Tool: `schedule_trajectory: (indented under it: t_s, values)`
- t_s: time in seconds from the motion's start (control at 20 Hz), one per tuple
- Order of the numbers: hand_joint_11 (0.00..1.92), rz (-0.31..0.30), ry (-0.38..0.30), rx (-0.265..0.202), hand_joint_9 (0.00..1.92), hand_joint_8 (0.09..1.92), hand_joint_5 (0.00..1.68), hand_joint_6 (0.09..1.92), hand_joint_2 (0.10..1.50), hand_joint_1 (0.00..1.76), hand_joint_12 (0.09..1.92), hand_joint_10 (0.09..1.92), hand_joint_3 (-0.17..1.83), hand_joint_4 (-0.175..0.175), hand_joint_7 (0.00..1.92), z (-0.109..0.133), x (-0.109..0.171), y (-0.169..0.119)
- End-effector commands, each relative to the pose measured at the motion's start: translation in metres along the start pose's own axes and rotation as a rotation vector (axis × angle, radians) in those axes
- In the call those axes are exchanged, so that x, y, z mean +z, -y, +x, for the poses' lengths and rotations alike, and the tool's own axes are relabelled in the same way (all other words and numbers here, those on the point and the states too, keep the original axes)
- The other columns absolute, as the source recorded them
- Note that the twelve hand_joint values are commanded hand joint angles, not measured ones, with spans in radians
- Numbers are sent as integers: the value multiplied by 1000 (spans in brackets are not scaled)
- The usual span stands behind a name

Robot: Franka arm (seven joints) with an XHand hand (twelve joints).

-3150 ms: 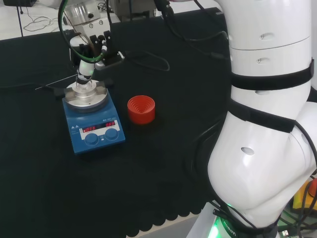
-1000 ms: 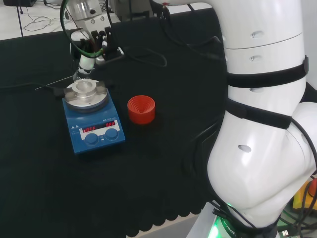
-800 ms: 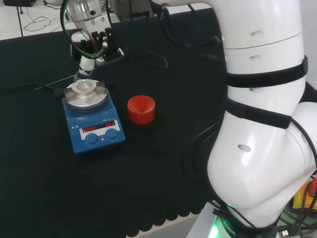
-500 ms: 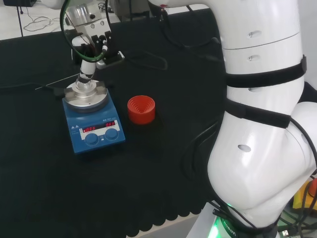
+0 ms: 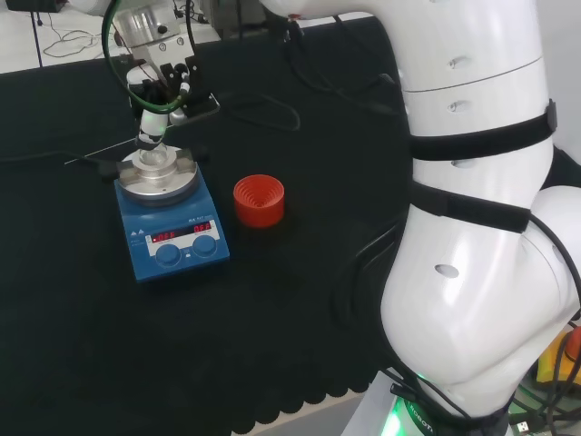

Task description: Place the round-bottom flask on the heater.

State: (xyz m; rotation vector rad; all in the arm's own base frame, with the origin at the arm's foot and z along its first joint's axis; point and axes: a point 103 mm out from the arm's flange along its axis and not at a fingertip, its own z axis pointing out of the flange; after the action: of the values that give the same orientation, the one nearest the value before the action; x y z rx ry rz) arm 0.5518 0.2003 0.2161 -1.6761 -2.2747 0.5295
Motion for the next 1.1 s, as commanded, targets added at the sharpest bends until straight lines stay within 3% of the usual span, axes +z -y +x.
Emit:
schedule_trajectory:
  t_s: [0.05, 0.25, 0.45, 1.1]
  values:
    - [141, 44, 4, 13, 525, 737, 823, 845, 624, 923, 1406, 693, 615, -23, 298, 1, -3, 1]
    - [113, 29, -3, 18, 490, 730, 618, 805, 604, 904, 1416, 699, 614, -22, 257, -3, -8, 9]
    - [91, -1, 0, 29, 462, 732, 430, 650, 592, 879, 1425, 717, 599, -20, 220, -11, -13, 25]
    - [94, -115, -2, 76, 461, 734, 405, 504, 606, 855, 1427, 724, 580, -22, 224, -6, -30, 106]
